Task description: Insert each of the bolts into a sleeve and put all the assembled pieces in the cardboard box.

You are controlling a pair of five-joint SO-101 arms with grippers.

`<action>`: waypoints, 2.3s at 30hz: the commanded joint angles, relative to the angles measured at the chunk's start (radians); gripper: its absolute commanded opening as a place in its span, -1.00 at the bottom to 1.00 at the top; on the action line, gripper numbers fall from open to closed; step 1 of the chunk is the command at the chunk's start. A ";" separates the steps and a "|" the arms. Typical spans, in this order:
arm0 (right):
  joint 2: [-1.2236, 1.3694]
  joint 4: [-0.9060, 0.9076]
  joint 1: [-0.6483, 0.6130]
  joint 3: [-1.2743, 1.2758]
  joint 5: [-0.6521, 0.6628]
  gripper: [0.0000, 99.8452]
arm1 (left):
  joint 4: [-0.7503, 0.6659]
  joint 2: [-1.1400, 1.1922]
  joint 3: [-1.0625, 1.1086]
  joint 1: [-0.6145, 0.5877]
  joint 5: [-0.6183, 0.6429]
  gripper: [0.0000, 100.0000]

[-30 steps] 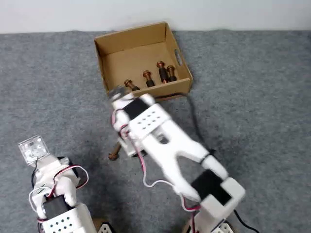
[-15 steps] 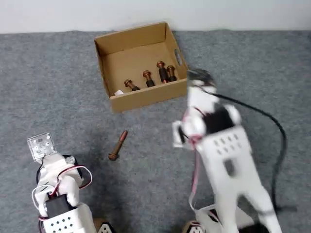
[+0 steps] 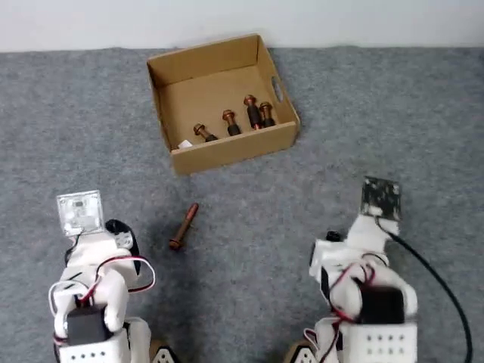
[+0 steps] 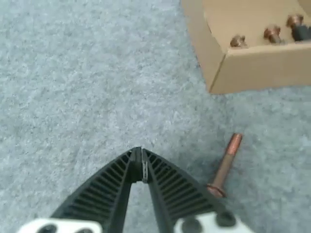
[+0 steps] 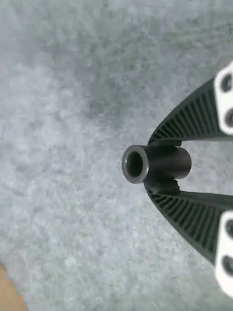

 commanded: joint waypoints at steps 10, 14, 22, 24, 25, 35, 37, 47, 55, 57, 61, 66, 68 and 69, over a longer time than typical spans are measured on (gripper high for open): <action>-0.239 -0.019 0.025 0.058 0.066 -0.98 | 0.204 0.821 -0.618 0.112 -0.046 -0.99; -0.239 -0.019 0.025 0.058 0.066 -0.98 | 0.241 1.030 -0.725 0.164 -0.189 -0.98; -0.239 -0.027 0.025 0.069 0.066 -0.98 | 0.252 1.323 -0.842 0.175 -0.362 -0.83; -0.239 -0.027 0.025 0.071 0.066 -0.98 | 0.272 1.372 -0.874 0.175 -0.362 -0.70; -0.239 -0.027 0.024 0.071 0.066 -0.98 | 0.275 1.389 -0.889 0.175 -0.362 -0.65; -0.239 -0.033 0.021 0.074 0.066 -0.98 | 0.219 1.485 -0.932 0.296 -0.331 -0.62; -0.239 -0.033 0.021 0.074 0.066 -0.98 | 0.180 1.513 -0.932 0.298 -0.305 -0.62; -0.239 -0.033 0.021 0.074 0.066 -0.98 | 0.048 1.741 -0.934 0.298 -0.281 -0.62; -0.239 -0.033 0.021 0.074 0.066 -0.98 | 0.091 1.818 -0.978 0.336 -0.091 -1.00; -0.240 -0.033 0.021 0.074 0.066 -0.98 | 0.137 1.803 -0.978 0.348 -0.061 -0.98; -0.246 -0.033 0.021 0.074 0.066 -0.98 | 0.209 1.749 -0.978 0.364 0.097 -0.99; -0.248 -0.033 0.021 0.074 0.064 -0.98 | 0.224 1.631 -0.975 0.356 0.387 -0.99; -0.248 -0.033 0.021 0.074 0.064 -0.98 | 0.245 1.577 -0.977 0.361 0.470 -0.99; -0.248 -0.033 0.021 0.074 0.064 -0.98 | 0.250 1.551 -0.977 0.361 0.516 -0.99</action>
